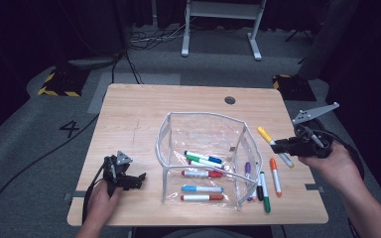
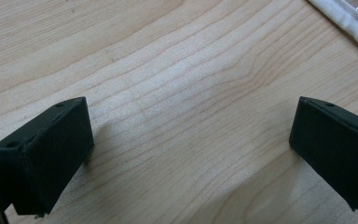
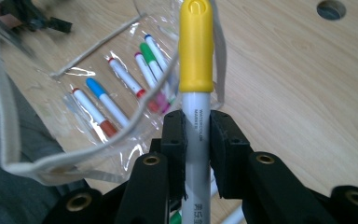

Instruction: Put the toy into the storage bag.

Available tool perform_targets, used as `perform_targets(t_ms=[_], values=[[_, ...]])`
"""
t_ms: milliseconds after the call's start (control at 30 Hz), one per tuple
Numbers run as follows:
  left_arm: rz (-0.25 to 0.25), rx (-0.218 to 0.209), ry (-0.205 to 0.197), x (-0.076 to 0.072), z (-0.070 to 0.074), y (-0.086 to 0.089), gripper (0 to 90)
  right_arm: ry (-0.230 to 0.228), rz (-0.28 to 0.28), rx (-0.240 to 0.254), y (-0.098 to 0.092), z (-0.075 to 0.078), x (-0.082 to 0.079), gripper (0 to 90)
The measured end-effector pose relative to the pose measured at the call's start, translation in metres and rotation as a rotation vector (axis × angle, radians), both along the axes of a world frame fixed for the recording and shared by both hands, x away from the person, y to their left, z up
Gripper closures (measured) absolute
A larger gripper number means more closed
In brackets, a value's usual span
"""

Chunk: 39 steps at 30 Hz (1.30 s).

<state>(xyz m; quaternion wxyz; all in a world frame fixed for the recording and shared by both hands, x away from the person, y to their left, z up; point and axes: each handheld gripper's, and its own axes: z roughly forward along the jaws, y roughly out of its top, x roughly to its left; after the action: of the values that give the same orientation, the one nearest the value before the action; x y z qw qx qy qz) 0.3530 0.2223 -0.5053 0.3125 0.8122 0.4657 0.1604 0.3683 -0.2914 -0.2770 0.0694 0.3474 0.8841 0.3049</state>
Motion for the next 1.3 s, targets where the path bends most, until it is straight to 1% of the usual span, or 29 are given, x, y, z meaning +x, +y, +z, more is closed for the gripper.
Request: perform_targets(t_ms=[67,133,200,267,400,533,600,767,833,967,1067,1200,1300], values=[[0.0,0.0,0.0,0.0,0.0,0.0,0.0,-0.007,0.023,-0.01,0.01,0.008,0.0,76.5],[0.0,0.0,0.0,0.0,0.0,0.0,0.0,-0.009,0.053,-0.007,0.02,0.014,0.0,76.5],[0.0,0.0,0.0,0.0,0.0,0.0,0.0,-0.012,0.083,-0.014,0.032,0.018,0.0,76.5],[0.0,0.0,0.0,0.0,0.0,0.0,0.0,-0.005,0.118,-0.013,0.045,0.022,0.0,76.5],[0.0,0.0,0.0,0.0,0.0,0.0,0.0,-0.015,0.165,-0.021,0.063,0.031,0.002,76.5],[0.0,0.0,0.0,0.0,0.0,0.0,0.0,-0.011,0.206,-0.035,0.084,0.037,0.004,76.6],[0.0,-0.001,0.001,0.0,0.0,0.0,0.0,-0.009,0.228,-0.051,0.095,0.037,0.005,76.6],[0.0,-0.001,0.001,0.0,0.0,0.0,0.0,0.004,0.29,-0.079,0.12,0.032,0.007,76.6],[0.0,-0.001,0.0,0.0,0.0,0.0,0.0,0.017,0.318,-0.094,0.134,0.027,0.009,76.6],[0.0,0.0,0.0,0.0,0.0,0.0,0.0,0.037,0.351,-0.113,0.151,0.018,0.014,76.6],[0.0,-0.001,0.0,0.0,0.0,0.0,0.0,0.059,0.369,-0.124,0.162,0.01,0.019,76.6],[0.0,0.0,0.0,0.0,0.0,0.0,0.0,0.087,0.385,-0.152,0.173,-0.002,0.024,76.6],[0.0,-0.001,0.0,0.0,0.0,0.0,0.0,0.112,0.397,-0.179,0.182,-0.015,0.027,76.6]])
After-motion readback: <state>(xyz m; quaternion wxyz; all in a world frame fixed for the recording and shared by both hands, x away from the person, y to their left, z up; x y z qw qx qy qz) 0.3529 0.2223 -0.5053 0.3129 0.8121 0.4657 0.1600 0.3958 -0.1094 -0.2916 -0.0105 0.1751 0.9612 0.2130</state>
